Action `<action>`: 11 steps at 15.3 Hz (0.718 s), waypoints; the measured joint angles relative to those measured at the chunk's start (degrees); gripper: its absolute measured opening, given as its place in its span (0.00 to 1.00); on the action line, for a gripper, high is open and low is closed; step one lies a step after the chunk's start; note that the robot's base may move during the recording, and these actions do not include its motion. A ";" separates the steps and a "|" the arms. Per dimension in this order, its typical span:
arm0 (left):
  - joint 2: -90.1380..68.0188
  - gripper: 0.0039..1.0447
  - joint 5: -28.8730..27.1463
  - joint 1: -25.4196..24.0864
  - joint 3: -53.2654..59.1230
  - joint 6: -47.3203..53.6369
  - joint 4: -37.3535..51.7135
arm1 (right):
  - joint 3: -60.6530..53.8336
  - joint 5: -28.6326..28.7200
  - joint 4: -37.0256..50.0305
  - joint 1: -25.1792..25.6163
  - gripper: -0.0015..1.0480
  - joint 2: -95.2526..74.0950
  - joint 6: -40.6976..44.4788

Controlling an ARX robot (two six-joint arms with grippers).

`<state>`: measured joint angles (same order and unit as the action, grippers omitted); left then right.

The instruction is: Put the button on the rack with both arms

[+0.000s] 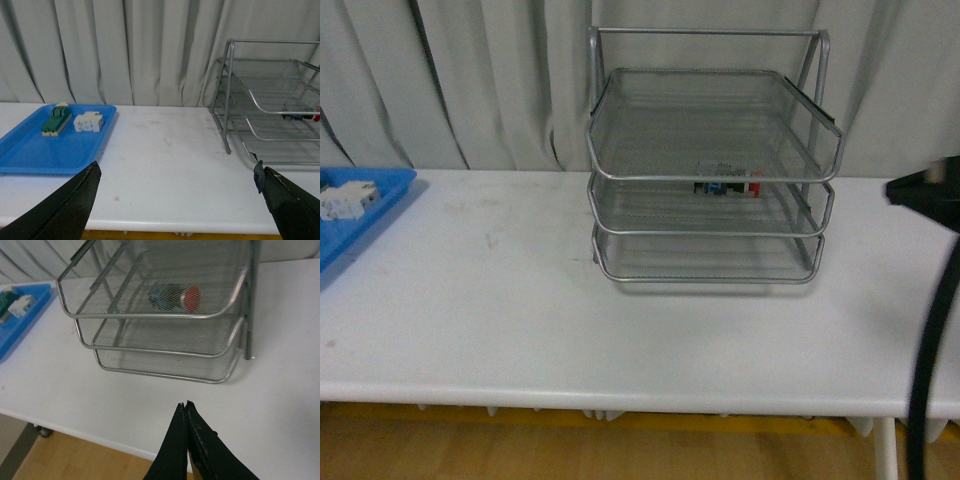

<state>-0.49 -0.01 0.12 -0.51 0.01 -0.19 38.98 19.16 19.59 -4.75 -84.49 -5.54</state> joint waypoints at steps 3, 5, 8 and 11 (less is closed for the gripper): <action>0.00 0.94 0.00 0.00 0.00 0.00 0.00 | -15.23 -14.05 20.24 4.98 0.02 17.18 2.69; 0.00 0.94 0.00 0.00 0.00 0.00 0.00 | -23.85 -18.93 13.11 4.79 0.02 32.72 4.39; 0.00 0.94 0.00 0.00 0.00 0.02 0.00 | -30.80 -18.97 2.47 4.79 0.02 52.83 5.14; 0.00 0.94 0.00 0.00 0.00 0.00 0.00 | -35.45 -18.99 -0.26 4.76 0.02 60.94 5.16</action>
<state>-0.49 -0.01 0.12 -0.51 0.01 -0.19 3.53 0.16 19.33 0.01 -23.55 -0.38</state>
